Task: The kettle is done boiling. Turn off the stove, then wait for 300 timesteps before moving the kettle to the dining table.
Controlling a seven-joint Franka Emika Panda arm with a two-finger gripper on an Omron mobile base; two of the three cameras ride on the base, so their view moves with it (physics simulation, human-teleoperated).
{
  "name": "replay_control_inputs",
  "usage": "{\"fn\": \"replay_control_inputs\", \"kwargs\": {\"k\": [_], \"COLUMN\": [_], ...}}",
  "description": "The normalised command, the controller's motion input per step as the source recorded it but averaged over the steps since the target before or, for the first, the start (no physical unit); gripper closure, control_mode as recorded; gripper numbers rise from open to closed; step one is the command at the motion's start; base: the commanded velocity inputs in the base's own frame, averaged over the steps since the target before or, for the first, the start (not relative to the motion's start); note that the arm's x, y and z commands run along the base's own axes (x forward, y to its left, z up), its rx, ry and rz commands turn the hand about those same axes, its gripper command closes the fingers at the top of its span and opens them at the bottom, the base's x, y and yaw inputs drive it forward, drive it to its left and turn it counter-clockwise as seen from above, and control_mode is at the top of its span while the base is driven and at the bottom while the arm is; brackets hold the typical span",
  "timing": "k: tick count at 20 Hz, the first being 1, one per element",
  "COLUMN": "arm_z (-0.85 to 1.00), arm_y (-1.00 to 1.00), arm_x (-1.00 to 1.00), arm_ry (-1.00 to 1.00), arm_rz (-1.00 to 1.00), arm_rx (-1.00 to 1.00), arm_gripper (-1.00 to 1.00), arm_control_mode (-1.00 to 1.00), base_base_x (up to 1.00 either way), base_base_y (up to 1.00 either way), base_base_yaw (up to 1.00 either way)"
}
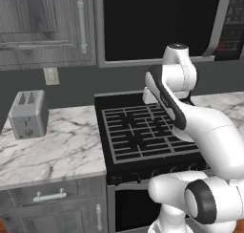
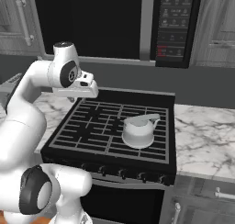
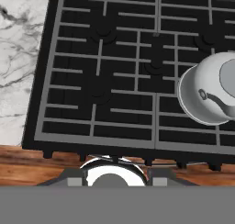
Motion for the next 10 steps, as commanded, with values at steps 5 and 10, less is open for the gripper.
{"fn": "replay_control_inputs", "kwargs": {"k": [5,10], "arm_z": [-0.04,0.0], "arm_y": [0.0,-0.11], "arm_x": [-0.12,-0.21], "arm_ry": [-0.05,-0.11], "arm_rz": [0.01,0.0], "arm_rx": [-0.01,0.0], "arm_gripper": [-1.0,-1.0], "arm_control_mode": [-1.0,-1.0], "base_base_x": [0.0,0.0], "base_base_y": [0.0,0.0], "base_base_yaw": [0.0,0.0]}}
